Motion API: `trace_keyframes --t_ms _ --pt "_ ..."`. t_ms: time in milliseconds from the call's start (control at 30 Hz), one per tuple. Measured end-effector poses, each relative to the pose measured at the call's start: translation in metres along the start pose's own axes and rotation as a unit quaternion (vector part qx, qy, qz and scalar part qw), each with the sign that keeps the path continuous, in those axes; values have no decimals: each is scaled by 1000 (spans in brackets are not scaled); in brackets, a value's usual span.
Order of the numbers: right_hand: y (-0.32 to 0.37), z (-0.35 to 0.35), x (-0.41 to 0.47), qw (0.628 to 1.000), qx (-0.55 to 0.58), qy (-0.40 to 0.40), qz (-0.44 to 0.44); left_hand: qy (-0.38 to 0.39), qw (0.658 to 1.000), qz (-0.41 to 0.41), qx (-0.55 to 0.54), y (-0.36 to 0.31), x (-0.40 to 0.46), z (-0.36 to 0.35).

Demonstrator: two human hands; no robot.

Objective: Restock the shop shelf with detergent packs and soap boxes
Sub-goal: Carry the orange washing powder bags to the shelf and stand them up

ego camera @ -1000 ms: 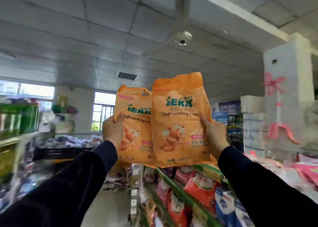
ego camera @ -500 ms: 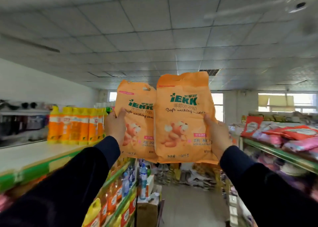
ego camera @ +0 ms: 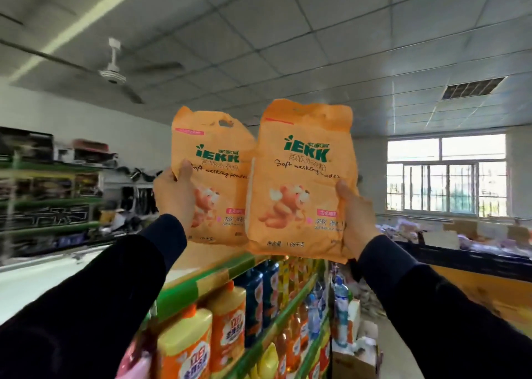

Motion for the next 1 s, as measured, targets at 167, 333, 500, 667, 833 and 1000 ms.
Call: trace_keyframes --t_ms 167,333,500,667,833,1000 --pt "-53 -85 71 995 33 91 -31 -53 996 -50 59 44 42 37" --pt "-108 -173 121 982 32 178 -63 -78 990 -79 91 76 71 50" --pt "-159 -231 142 967 36 241 -80 3 999 31 21 125 79 52" --pt "-193 -253 148 955 -7 275 -106 20 974 192 -116 150 77 70" --pt "-194 -254 154 954 4 277 -112 47 975 192 -98 150 74 61" --pt "-191 -251 154 955 0 278 -105 78 982 157 -64 148 66 28"
Point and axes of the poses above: each hand's wrist, its own x-axis towards the middle knuckle, its own z-axis out of the back of the hand, y = z × x, the point moved 10 cm from there along x, towards the middle knuckle, and after that the axes turned 14 degrees about -z, right-handed, at the moved point
